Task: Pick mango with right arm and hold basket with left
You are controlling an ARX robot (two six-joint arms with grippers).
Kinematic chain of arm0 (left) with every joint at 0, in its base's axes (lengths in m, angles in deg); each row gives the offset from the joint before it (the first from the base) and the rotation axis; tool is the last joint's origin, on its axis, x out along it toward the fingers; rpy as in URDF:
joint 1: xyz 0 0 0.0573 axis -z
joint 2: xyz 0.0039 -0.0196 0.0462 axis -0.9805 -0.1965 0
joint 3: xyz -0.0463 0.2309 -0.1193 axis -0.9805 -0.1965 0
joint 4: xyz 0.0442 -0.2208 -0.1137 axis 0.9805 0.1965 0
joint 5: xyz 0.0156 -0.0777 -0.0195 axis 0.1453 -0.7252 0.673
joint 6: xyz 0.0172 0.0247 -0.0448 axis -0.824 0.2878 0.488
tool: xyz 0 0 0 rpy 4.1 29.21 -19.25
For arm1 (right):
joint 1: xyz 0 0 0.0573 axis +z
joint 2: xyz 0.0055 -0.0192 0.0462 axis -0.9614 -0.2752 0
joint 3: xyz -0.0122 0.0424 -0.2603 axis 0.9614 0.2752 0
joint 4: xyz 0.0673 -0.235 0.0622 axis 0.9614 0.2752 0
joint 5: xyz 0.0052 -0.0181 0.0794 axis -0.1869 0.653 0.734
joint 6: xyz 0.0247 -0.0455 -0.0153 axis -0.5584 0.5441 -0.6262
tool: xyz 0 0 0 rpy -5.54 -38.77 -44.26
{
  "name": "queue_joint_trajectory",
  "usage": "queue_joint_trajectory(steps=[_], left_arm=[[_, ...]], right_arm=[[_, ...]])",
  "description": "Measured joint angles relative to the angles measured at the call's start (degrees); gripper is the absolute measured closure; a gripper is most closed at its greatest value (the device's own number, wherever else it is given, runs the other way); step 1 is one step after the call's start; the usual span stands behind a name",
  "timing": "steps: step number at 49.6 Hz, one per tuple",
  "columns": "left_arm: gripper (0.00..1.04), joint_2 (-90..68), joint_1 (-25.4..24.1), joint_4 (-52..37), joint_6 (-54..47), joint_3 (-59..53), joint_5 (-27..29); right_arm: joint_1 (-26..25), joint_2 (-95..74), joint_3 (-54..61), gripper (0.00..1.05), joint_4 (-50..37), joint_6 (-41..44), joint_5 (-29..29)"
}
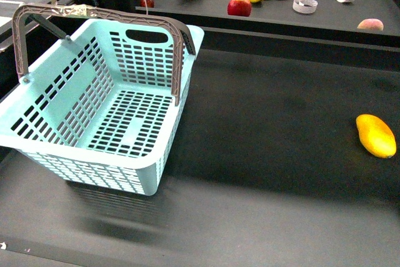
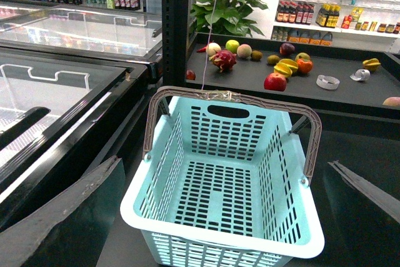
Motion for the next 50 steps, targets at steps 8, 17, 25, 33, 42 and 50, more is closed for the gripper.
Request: queue_joint_trajectory(steps=[8, 17, 25, 33, 42, 50], left_arm=[[0.06, 0.0, 0.0, 0.0, 0.0, 0.0, 0.0], [0.06, 0.0, 0.0, 0.0, 0.0, 0.0, 0.0], [0.06, -12.61, 9.62, -24.28, 1.42, -1.25, 28.72], [0.06, -40.33, 9.66, -44.04, 9.88, 0.39, 35.39], [0.06, -68.94, 11.85, -47.98, 23.82, 10.88, 31.26], [0.06, -86.49, 12.72, -47.04, 35.54, 21.99, 27.71]], right_arm=[[0.0, 0.0, 0.0, 0.08, 0.0, 0.0, 0.02], [0.0, 0.0, 0.0, 0.08, 0.0, 0.0, 0.02], [0.02, 0.02, 0.0, 0.08, 0.04, 0.0, 0.02], [0.02, 0.02, 0.0, 0.08, 0.07, 0.0, 0.04], [0.02, 0.02, 0.0, 0.08, 0.07, 0.0, 0.04], [0.04, 0.02, 0.0, 0.08, 0.07, 0.0, 0.02]])
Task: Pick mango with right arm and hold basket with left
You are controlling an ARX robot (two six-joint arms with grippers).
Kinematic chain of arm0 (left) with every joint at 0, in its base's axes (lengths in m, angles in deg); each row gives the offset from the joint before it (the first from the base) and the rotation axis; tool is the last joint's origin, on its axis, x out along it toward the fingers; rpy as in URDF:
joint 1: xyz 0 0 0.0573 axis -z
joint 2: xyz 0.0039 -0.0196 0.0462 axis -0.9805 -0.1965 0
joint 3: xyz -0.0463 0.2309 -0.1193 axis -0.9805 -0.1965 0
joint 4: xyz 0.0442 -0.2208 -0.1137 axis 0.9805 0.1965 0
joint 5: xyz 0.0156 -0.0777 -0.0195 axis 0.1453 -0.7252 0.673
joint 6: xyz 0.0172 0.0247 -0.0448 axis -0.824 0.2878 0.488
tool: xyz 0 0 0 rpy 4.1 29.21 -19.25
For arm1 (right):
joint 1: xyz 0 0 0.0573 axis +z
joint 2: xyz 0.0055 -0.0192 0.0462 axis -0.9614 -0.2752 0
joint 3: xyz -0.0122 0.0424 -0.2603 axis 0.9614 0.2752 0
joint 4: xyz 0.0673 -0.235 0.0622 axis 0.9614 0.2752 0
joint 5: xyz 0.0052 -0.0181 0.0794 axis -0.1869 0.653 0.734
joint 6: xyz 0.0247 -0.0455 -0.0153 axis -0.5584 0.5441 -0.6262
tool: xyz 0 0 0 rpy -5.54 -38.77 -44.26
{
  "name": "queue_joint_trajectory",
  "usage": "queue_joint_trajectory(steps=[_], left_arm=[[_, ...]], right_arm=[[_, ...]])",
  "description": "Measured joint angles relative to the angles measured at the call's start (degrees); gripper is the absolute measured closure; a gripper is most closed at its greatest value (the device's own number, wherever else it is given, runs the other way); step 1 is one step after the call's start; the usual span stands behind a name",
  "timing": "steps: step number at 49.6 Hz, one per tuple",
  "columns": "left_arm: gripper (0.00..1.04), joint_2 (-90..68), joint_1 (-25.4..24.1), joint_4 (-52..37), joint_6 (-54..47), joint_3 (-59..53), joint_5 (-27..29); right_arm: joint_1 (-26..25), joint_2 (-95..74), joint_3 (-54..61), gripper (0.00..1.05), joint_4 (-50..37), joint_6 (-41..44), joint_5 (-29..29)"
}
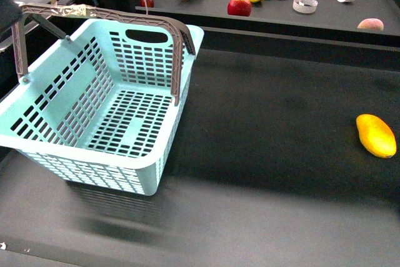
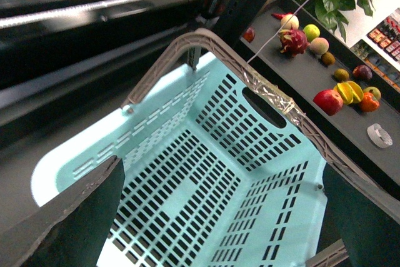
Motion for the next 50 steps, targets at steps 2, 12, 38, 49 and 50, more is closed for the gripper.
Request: queue_joint_trajectory(steps=[2, 12, 38, 49, 50], left_arm=[[0.06, -2.82, 0.0, 0.2, 2.12, 2.08, -0.59], [0.06, -13.55, -0.04, 3.87, 12.22, 12.81, -5.22], [0.06, -30.69, -0.83, 13.33, 28.48, 37.9, -8.98], [0.06, -37.18, -0.87, 17.38, 28.85, 47.06, -9.53], [0.06, -37.75, -0.87, 17.68, 28.85, 47.78, -9.55]], right_arm=[[-0.02, 0.0, 0.0, 0.08, 0.0, 0.0, 0.0], [-0.02, 0.0, 0.0, 0.08, 0.0, 0.0, 0.0], [-0.02, 0.0, 0.0, 0.08, 0.0, 0.0, 0.0], [0.0, 0.0, 0.0, 0.08, 0.0, 0.0, 0.0], [0.0, 0.0, 0.0, 0.08, 0.0, 0.0, 0.0]])
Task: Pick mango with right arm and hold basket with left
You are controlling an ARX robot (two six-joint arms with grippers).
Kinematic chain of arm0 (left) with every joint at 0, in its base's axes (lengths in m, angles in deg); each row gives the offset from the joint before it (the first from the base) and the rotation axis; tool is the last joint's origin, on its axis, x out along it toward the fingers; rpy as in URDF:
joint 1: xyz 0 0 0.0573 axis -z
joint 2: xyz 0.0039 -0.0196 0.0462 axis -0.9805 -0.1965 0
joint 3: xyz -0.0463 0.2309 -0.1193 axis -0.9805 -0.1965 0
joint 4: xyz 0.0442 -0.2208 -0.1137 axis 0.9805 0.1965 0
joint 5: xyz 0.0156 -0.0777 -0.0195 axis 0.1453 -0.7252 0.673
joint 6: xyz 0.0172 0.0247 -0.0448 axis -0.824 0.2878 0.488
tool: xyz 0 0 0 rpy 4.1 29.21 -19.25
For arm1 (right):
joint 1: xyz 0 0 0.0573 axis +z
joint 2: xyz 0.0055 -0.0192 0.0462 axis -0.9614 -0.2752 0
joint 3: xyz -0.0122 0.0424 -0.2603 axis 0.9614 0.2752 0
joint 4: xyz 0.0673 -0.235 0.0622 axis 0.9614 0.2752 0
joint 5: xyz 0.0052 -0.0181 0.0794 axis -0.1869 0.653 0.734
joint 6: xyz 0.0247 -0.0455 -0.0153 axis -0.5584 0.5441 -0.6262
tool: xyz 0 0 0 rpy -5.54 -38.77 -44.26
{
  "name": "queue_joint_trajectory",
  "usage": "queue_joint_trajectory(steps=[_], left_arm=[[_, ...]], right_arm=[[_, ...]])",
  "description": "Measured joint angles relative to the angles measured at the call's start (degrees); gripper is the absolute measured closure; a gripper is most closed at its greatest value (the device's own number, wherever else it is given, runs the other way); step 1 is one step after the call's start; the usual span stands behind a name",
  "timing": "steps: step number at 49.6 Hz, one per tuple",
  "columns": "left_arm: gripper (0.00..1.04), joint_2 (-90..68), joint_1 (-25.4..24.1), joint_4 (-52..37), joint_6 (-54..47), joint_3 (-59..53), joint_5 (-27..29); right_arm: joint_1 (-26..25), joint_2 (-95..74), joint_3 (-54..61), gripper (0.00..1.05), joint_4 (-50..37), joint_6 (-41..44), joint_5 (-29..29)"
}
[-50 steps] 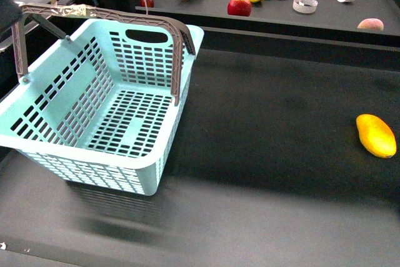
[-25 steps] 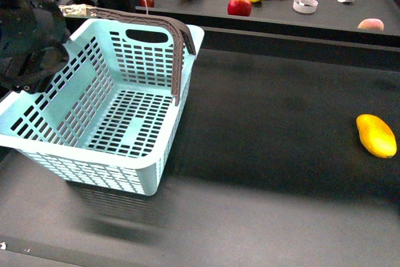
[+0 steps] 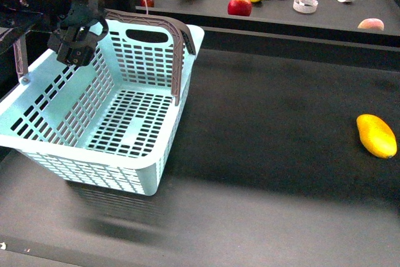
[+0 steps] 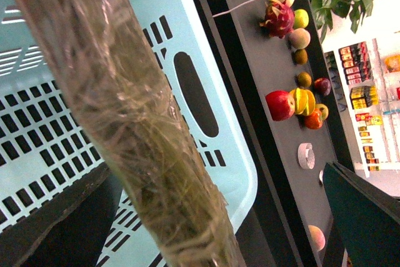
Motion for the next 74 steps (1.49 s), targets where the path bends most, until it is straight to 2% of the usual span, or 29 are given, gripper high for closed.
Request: queue_joint_trajectory(steps=[16, 21, 31, 40, 47, 54, 67, 74], left_arm=[[0.07, -5.22, -0.81, 3.39, -0.11, 6.75, -0.46], [0.24, -5.31, -1.07, 3.39, -0.24, 7.37, -0.87], [0.74, -4.57, -1.07, 2.73, -0.13, 5.77, -1.92], [0.95, -0.87, -0.52, 0.46, 1.88, 1.31, -3.43], [0.96, 3.63, -0.13, -1.79, -2.67, -4.13, -2.6], [0.96, 10.51, 0.59, -5.7, -7.15, -11.28, -4.35], [0.96, 25.2, 4.63, -12.41, -26.01, -26.75, -12.96], [0.96, 30.16, 6.93, -13.64, -32.35, -32.06, -16.02]], right_arm=[[-0.02, 0.0, 0.0, 0.08, 0.0, 0.0, 0.0], [-0.02, 0.0, 0.0, 0.08, 0.0, 0.0, 0.0], [-0.02, 0.0, 0.0, 0.08, 0.0, 0.0, 0.0], [-0.02, 0.0, 0.0, 0.08, 0.0, 0.0, 0.0], [-0.02, 0.0, 0.0, 0.08, 0.0, 0.0, 0.0], [0.0, 0.0, 0.0, 0.08, 0.0, 0.0, 0.0], [0.0, 0.0, 0.0, 0.08, 0.0, 0.0, 0.0], [-0.02, 0.0, 0.0, 0.08, 0.0, 0.0, 0.0]])
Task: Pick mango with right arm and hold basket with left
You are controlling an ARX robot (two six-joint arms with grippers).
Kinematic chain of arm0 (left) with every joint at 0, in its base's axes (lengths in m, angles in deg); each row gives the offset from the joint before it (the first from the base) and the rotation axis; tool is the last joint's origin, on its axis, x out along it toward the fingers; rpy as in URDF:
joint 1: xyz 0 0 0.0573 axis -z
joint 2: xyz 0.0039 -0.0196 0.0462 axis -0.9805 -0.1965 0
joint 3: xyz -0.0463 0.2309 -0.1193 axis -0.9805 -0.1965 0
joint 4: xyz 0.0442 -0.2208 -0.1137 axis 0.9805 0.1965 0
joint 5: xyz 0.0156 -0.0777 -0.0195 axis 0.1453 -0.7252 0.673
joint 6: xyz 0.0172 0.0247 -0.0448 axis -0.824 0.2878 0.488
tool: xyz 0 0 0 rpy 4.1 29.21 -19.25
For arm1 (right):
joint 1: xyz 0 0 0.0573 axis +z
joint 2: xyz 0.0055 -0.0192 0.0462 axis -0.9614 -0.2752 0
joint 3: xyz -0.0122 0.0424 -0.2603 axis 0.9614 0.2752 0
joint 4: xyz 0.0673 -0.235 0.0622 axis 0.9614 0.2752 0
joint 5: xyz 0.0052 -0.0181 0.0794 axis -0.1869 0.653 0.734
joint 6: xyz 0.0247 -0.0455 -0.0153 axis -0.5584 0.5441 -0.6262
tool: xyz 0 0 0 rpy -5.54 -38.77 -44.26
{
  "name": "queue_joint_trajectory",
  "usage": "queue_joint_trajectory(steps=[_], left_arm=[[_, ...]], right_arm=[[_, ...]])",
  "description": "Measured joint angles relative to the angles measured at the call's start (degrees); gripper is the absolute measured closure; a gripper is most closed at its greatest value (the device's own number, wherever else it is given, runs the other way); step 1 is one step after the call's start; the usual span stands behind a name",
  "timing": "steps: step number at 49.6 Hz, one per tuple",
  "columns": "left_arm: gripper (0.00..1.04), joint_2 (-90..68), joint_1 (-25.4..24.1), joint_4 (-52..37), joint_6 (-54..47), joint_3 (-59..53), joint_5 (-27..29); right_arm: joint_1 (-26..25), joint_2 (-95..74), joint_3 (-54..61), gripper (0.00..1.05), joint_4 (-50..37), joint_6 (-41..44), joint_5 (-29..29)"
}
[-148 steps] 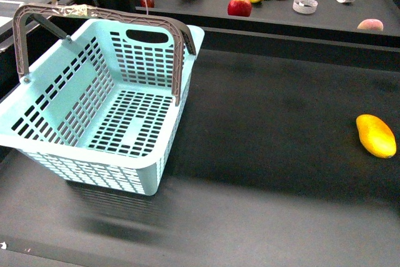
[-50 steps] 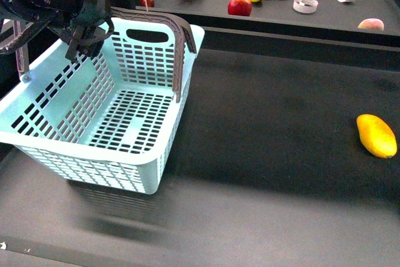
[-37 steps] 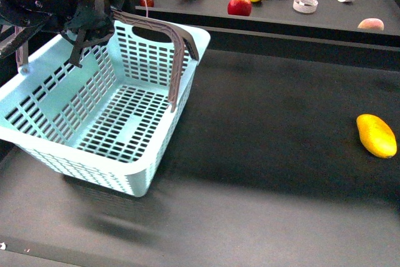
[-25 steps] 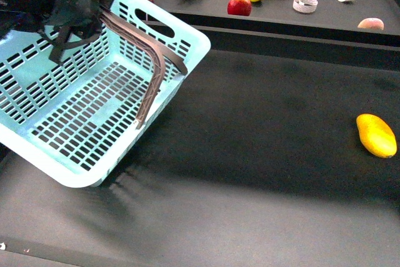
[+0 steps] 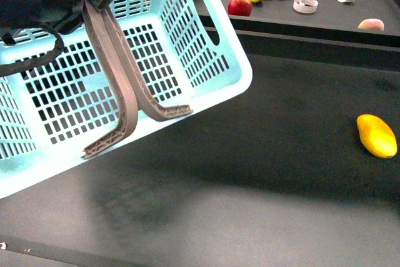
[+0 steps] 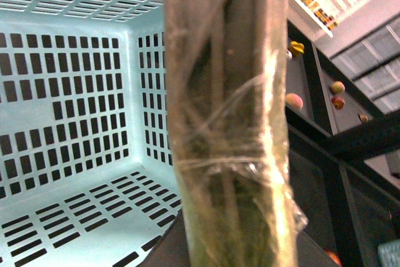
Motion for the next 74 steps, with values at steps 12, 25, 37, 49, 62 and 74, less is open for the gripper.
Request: queue_joint_trajectory(steps=[12, 25, 37, 49, 62, 74], left_arm=[[0.96, 7.23, 6.08, -2.64, -9.42, -5.88, -2.16], [0.96, 6.6, 13.62, -6.43, -13.25, -6.88, -3.21], [0.96, 2.43, 17.25, -9.55, -14.67, -5.73, -4.11], [0.96, 1.2, 17.7, -9.55, -16.11, -5.64, -3.43], [0.96, 1.18, 17.68, -9.55, -16.98, -5.64, -2.29], [0.96, 1.18, 17.68, -9.55, -17.18, -5.64, -2.19]], right_arm=[[0.0, 0.0, 0.0, 0.08, 0.0, 0.0, 0.0], [0.0, 0.0, 0.0, 0.08, 0.0, 0.0, 0.0], [0.0, 0.0, 0.0, 0.08, 0.0, 0.0, 0.0], [0.0, 0.0, 0.0, 0.08, 0.0, 0.0, 0.0], [0.02, 0.0, 0.0, 0.08, 0.0, 0.0, 0.0], [0.0, 0.0, 0.0, 0.08, 0.0, 0.0, 0.0]])
